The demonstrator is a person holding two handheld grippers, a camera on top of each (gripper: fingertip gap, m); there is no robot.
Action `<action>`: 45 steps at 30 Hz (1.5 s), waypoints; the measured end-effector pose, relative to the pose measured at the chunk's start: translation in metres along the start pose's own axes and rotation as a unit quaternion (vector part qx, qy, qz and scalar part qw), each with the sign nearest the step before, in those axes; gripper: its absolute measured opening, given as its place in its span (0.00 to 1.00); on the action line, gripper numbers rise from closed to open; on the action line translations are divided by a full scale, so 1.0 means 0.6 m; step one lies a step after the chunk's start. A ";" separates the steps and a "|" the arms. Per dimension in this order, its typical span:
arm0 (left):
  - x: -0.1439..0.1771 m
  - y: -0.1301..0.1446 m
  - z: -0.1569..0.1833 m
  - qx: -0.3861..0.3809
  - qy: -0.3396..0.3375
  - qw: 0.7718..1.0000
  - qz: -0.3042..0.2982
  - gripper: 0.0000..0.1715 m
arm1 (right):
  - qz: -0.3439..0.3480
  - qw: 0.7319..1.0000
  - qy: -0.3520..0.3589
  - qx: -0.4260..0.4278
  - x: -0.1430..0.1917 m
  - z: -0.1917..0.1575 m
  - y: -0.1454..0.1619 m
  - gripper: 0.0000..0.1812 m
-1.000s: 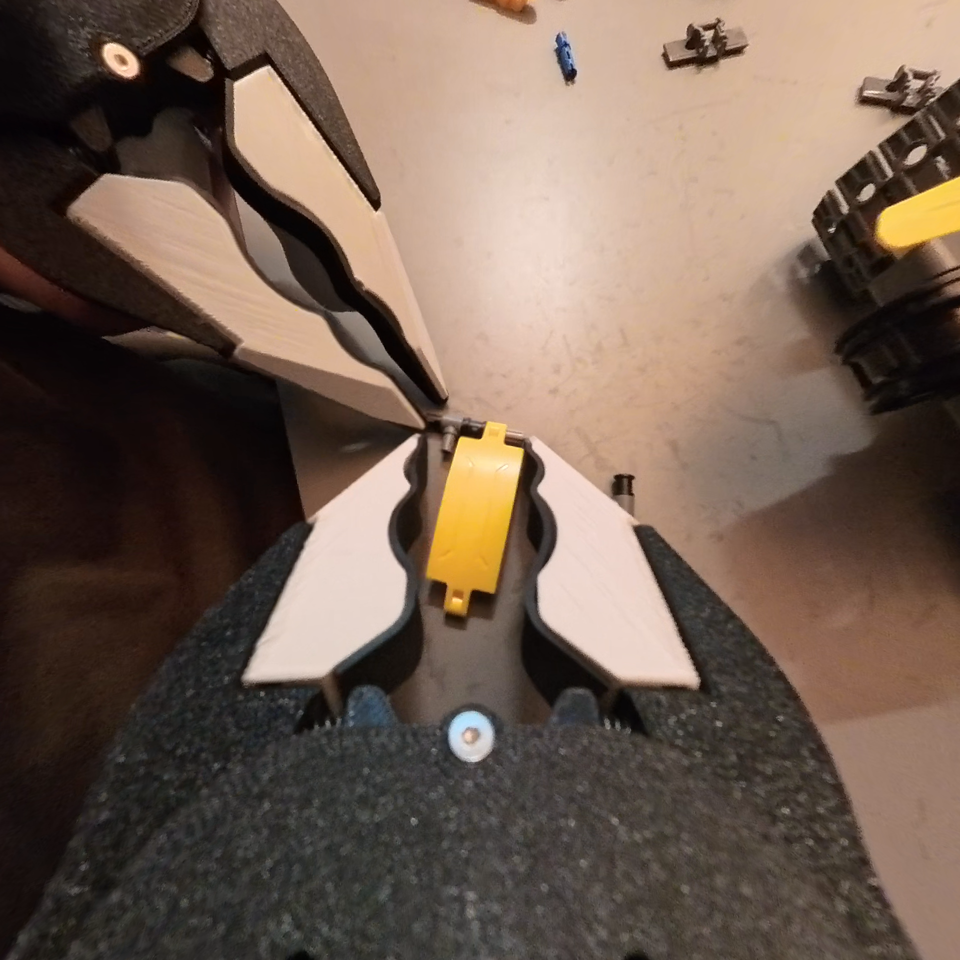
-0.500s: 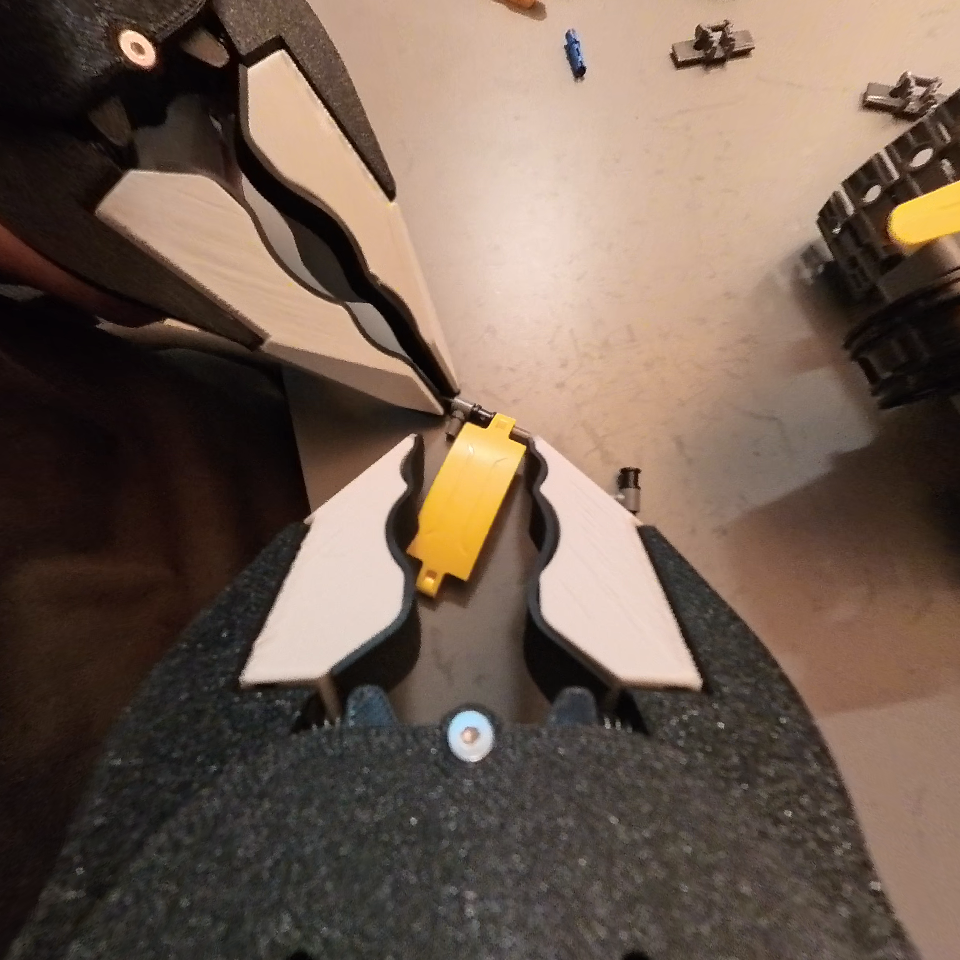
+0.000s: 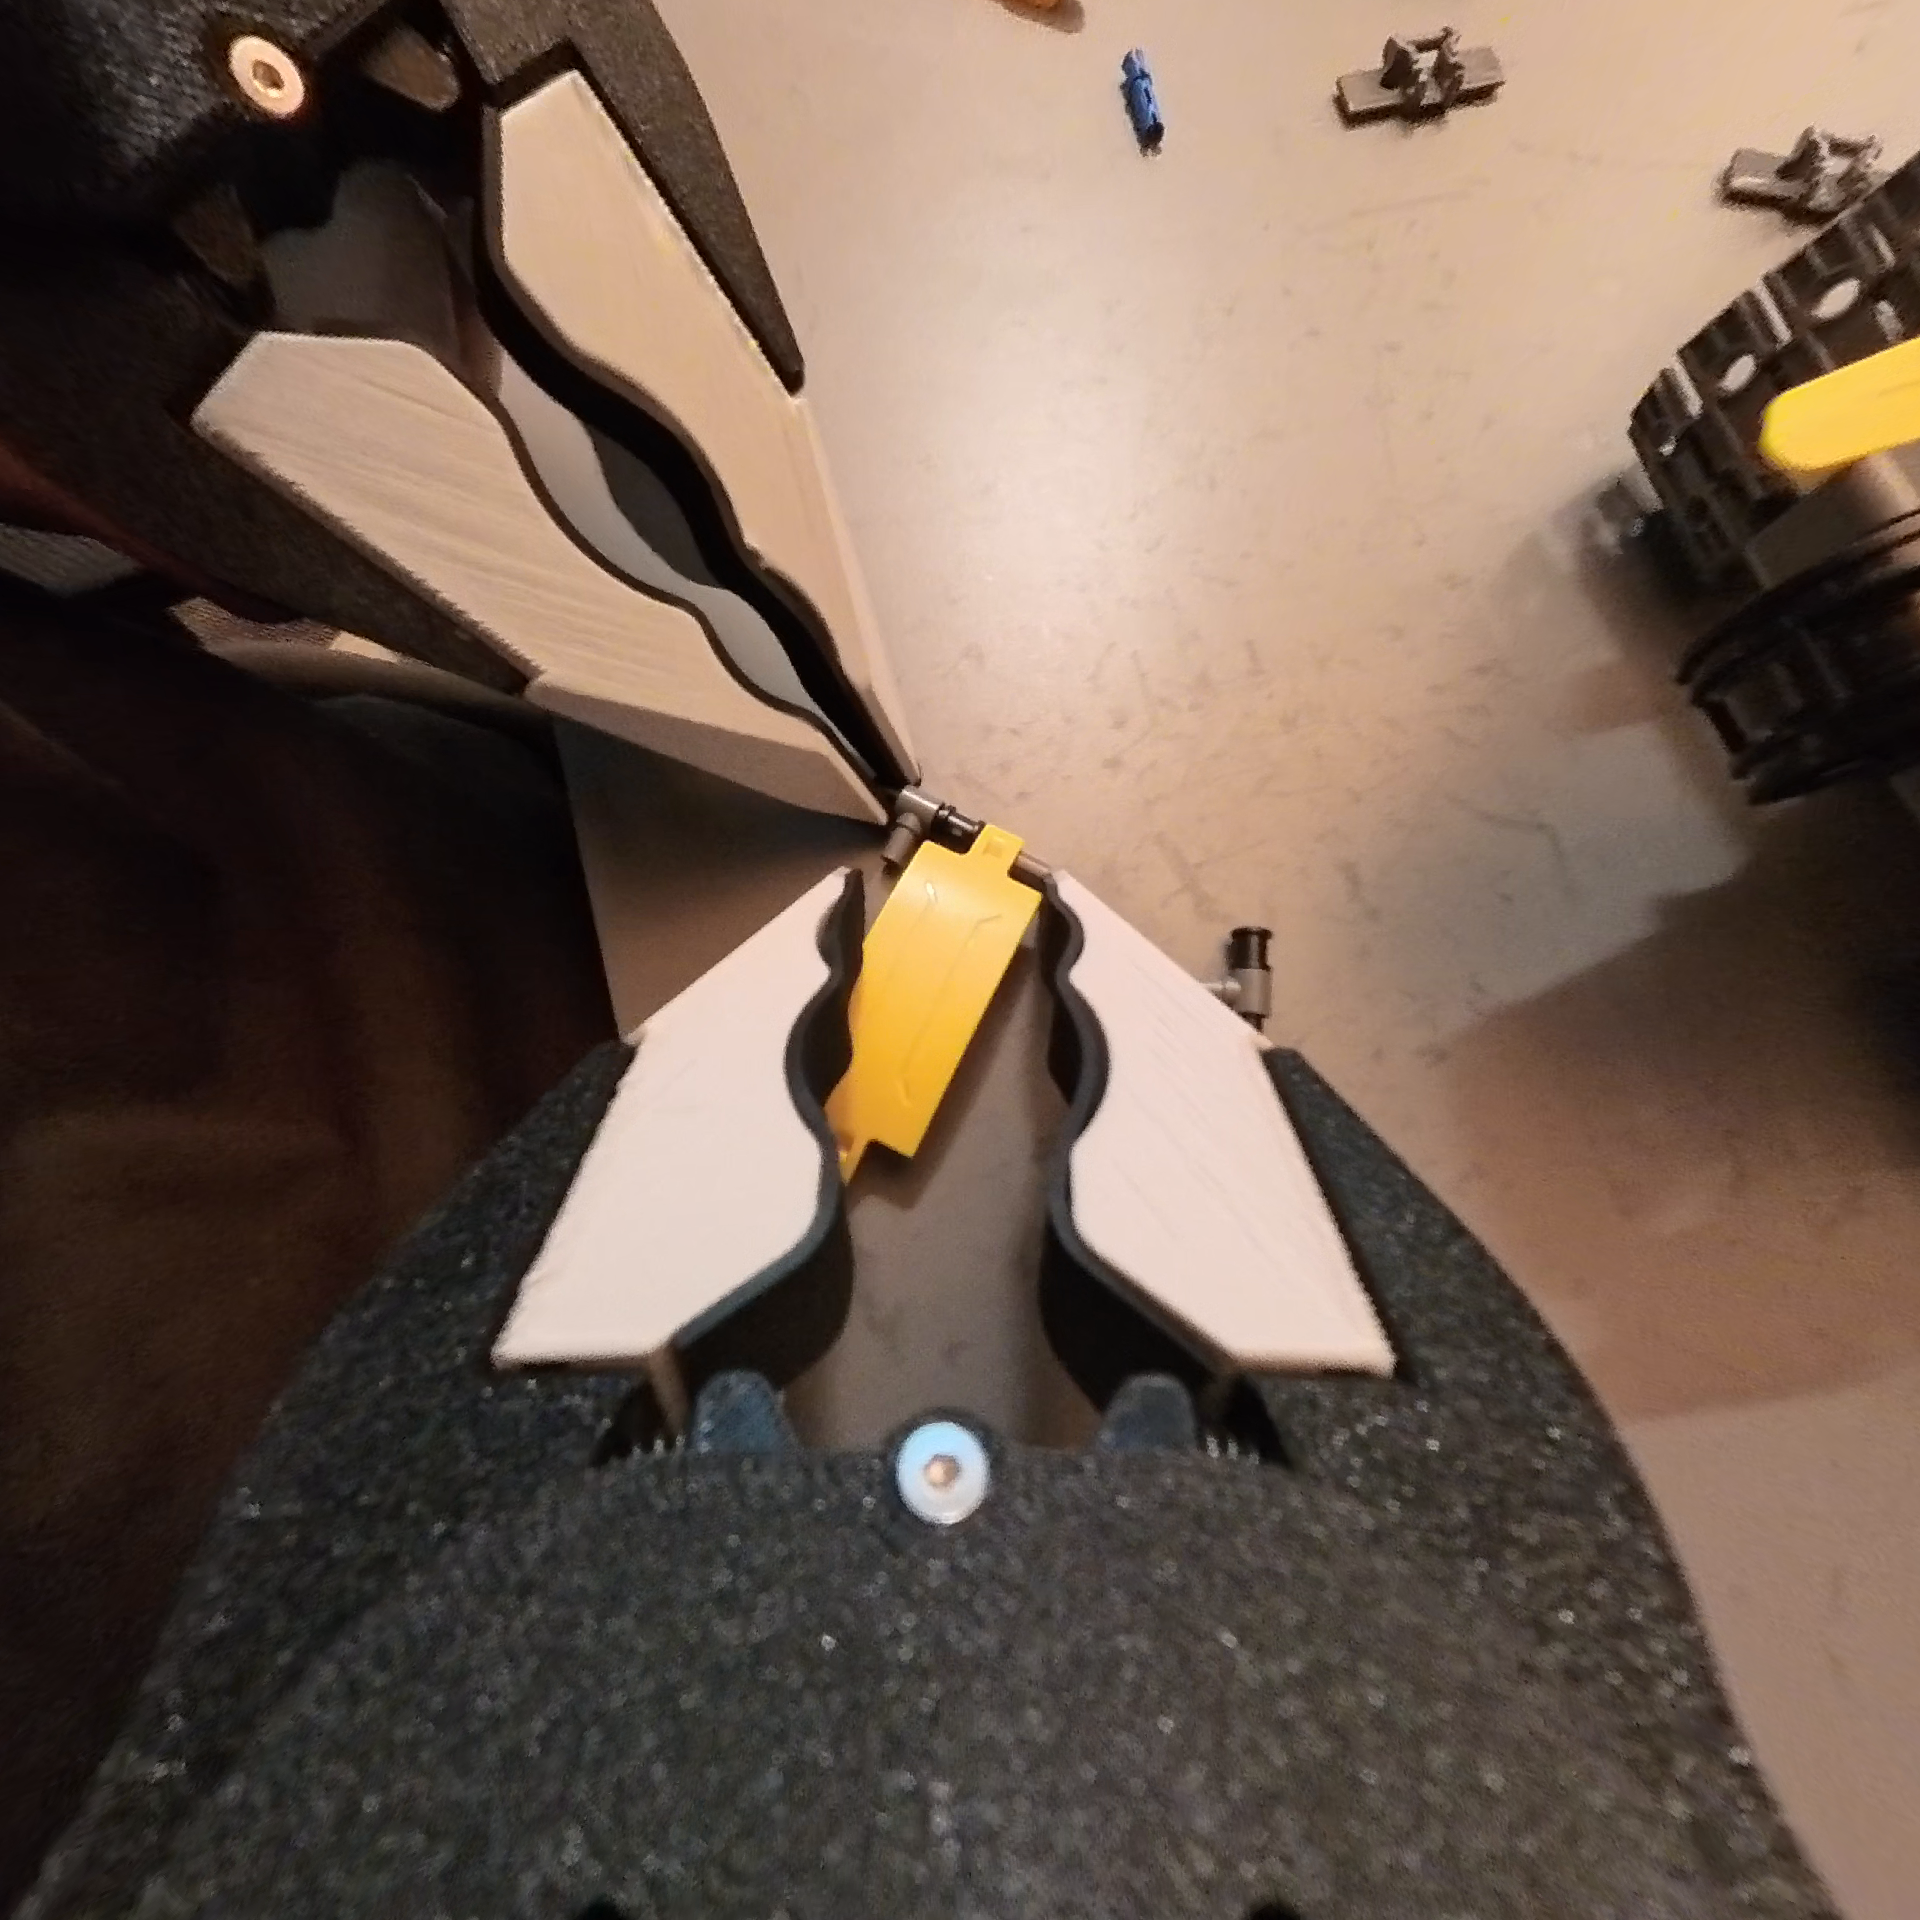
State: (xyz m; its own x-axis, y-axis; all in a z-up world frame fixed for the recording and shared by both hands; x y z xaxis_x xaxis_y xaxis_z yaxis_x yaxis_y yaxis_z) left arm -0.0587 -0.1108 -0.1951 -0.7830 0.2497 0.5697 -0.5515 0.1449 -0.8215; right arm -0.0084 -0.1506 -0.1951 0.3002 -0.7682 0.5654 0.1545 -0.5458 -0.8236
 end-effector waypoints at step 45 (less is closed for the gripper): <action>0.005 -0.004 -0.024 0.015 -0.002 1.000 0.000 0.08 | 0.035 0.999 0.038 0.004 0.043 0.032 0.003 0.25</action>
State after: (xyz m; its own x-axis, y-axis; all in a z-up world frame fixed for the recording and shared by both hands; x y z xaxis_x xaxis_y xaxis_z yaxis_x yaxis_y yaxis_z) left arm -0.0554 -0.0966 -0.1917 -0.7838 0.2456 0.5703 -0.5601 0.1169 -0.8201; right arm 0.0177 -0.1650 -0.1829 0.2384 -0.8272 0.5088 0.1437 -0.4880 -0.8609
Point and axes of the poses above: each gripper's, where its closed fingertips meet, x back along the fingers, y out of its underside, z = x × y across the jaws, the point moved 4 cm from there along x, back along the fingers, and after that the axes turned 9 degrees about z, right-handed, at the moved point
